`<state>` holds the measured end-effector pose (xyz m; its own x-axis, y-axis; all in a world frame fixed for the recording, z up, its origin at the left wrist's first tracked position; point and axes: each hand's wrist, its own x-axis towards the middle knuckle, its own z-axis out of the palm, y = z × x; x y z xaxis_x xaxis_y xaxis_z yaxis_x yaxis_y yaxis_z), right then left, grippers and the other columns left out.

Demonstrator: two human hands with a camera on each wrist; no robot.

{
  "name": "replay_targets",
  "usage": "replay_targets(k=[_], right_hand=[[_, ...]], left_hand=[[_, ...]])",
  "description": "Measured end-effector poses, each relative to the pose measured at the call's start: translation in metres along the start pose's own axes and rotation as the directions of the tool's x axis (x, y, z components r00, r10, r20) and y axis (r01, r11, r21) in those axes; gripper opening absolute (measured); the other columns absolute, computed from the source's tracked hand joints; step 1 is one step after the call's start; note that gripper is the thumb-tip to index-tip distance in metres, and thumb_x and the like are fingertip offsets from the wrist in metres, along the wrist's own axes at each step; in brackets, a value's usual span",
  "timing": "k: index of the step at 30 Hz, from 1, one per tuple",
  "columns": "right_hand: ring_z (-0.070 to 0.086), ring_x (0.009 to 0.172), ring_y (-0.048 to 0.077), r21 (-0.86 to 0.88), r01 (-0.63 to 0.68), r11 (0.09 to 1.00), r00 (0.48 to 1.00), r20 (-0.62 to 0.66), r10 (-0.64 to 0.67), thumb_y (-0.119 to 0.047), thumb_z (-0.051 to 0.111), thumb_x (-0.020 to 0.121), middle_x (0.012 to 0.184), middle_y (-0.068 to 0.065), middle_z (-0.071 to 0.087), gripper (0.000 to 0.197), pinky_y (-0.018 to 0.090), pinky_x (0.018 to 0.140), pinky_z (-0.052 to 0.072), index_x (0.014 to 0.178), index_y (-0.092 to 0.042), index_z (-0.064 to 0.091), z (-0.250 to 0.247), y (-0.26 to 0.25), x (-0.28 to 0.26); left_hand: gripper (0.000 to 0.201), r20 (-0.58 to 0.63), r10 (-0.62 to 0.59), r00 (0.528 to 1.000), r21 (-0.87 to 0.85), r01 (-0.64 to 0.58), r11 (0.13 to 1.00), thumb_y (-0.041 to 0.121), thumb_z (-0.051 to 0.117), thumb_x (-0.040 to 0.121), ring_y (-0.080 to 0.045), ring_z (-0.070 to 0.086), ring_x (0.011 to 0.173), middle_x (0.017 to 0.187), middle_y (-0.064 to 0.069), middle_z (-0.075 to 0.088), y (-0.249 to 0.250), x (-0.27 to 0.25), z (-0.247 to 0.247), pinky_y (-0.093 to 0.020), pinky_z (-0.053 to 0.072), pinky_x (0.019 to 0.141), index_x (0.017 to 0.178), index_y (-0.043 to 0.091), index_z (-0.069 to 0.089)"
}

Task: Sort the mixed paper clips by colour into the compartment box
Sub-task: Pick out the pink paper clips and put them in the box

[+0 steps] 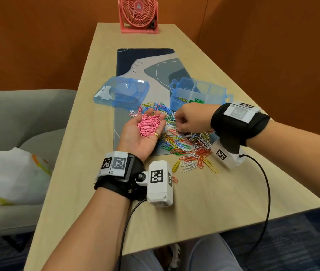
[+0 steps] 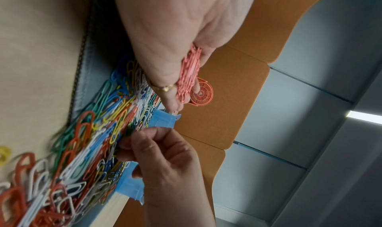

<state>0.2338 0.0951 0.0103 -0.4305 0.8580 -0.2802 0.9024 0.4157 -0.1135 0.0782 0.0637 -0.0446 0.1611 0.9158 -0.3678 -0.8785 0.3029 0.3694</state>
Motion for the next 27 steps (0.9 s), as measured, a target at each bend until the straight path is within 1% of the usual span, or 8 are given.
replay_targets(k=[4, 7, 9, 13, 17, 23, 25, 27], right_hand=[[0.059, 0.068, 0.010, 0.125, -0.010, 0.992, 0.998, -0.055, 0.017, -0.010, 0.056, 0.087, 0.070, -0.006, 0.066, 0.010, 0.022, 0.064, 0.046, 0.087, -0.011, 0.065, -0.010, 0.003, -0.002], [0.057, 0.053, -0.005, 0.256, 0.059, 0.965, 0.991, -0.132, -0.026, -0.010, 0.062, 0.086, 0.066, -0.010, 0.065, 0.008, 0.014, 0.058, 0.043, 0.089, -0.017, 0.065, -0.020, -0.004, -0.001], [0.056, 0.048, -0.007, 0.340, 0.127, 0.932, 0.982, -0.174, -0.070, -0.011, 0.065, 0.087, 0.069, -0.006, 0.067, 0.006, 0.008, 0.052, 0.043, 0.090, -0.017, 0.066, -0.027, -0.014, 0.000], [0.061, 0.052, 0.001, 0.341, 0.162, 0.926, 0.970, -0.229, -0.086, -0.007, 0.062, 0.088, 0.074, 0.000, 0.070, 0.009, 0.012, 0.056, 0.050, 0.090, -0.015, 0.066, -0.035, -0.021, 0.008], [0.058, 0.046, -0.001, 0.264, 0.035, 0.964, 0.970, -0.240, 0.031, -0.001, 0.056, 0.086, 0.071, 0.001, 0.067, 0.017, 0.017, 0.059, 0.050, 0.090, -0.011, 0.069, -0.035, -0.007, 0.018], [0.062, 0.105, 0.023, 0.033, -0.003, 0.999, 0.986, -0.168, 0.008, 0.001, 0.048, 0.088, 0.116, 0.005, 0.068, 0.036, 0.033, 0.093, 0.049, 0.117, -0.012, 0.067, -0.021, -0.009, 0.044], [0.058, 0.112, 0.028, -0.098, 0.013, 0.995, 0.998, -0.056, -0.018, -0.003, 0.047, 0.091, 0.123, 0.008, 0.063, 0.036, 0.034, 0.096, 0.047, 0.122, -0.012, 0.063, -0.015, -0.014, 0.050], [0.055, 0.116, 0.027, -0.184, 0.056, 0.981, 0.997, 0.057, -0.046, -0.005, 0.045, 0.094, 0.127, 0.007, 0.060, 0.036, 0.033, 0.099, 0.044, 0.125, -0.013, 0.061, -0.011, -0.017, 0.053]], left_hand=[[0.032, -0.009, 0.002, 1.000, 0.021, -0.002, 1.000, 0.021, 0.033, 0.102, -0.031, 0.059, 0.090, 0.094, -0.018, 0.061, -0.001, 0.001, 0.000, -0.041, 0.046, 0.089, 0.092, 0.003, 0.058], [0.031, -0.025, 0.006, 1.000, 0.040, -0.005, 0.999, 0.020, 0.035, 0.101, -0.031, 0.060, 0.086, 0.087, -0.019, 0.064, -0.001, 0.002, 0.000, -0.039, 0.050, 0.082, 0.090, 0.003, 0.058], [0.030, -0.020, 0.003, 1.000, 0.023, -0.002, 1.000, 0.018, 0.034, 0.101, -0.032, 0.060, 0.083, 0.083, -0.021, 0.065, -0.001, 0.001, 0.001, -0.041, 0.051, 0.079, 0.090, 0.002, 0.057], [0.030, 0.001, -0.021, 1.000, -0.033, 0.021, 0.999, 0.017, 0.034, 0.101, -0.034, 0.057, 0.095, 0.098, -0.023, 0.059, 0.000, -0.001, 0.001, -0.044, 0.043, 0.094, 0.091, 0.000, 0.056], [0.032, 0.009, -0.017, 1.000, -0.019, 0.017, 1.000, 0.020, 0.033, 0.101, -0.033, 0.057, 0.097, 0.098, -0.020, 0.059, 0.002, 0.001, -0.001, -0.042, 0.039, 0.099, 0.092, 0.002, 0.058], [0.029, 0.014, 0.056, 0.998, -0.054, -0.055, 0.997, 0.015, 0.036, 0.099, -0.030, 0.060, 0.089, 0.094, -0.016, 0.062, 0.012, 0.006, -0.008, -0.041, 0.052, 0.083, 0.087, 0.003, 0.060], [0.031, 0.011, 0.074, 0.997, -0.074, -0.073, 0.995, 0.016, 0.035, 0.099, -0.030, 0.060, 0.090, 0.099, -0.017, 0.061, 0.016, 0.008, -0.011, -0.041, 0.053, 0.075, 0.086, 0.004, 0.060], [0.032, 0.007, 0.082, 0.997, -0.093, -0.081, 0.992, 0.017, 0.033, 0.100, -0.031, 0.059, 0.092, 0.107, -0.017, 0.059, 0.019, 0.009, -0.013, -0.041, 0.053, 0.078, 0.087, 0.004, 0.059]])
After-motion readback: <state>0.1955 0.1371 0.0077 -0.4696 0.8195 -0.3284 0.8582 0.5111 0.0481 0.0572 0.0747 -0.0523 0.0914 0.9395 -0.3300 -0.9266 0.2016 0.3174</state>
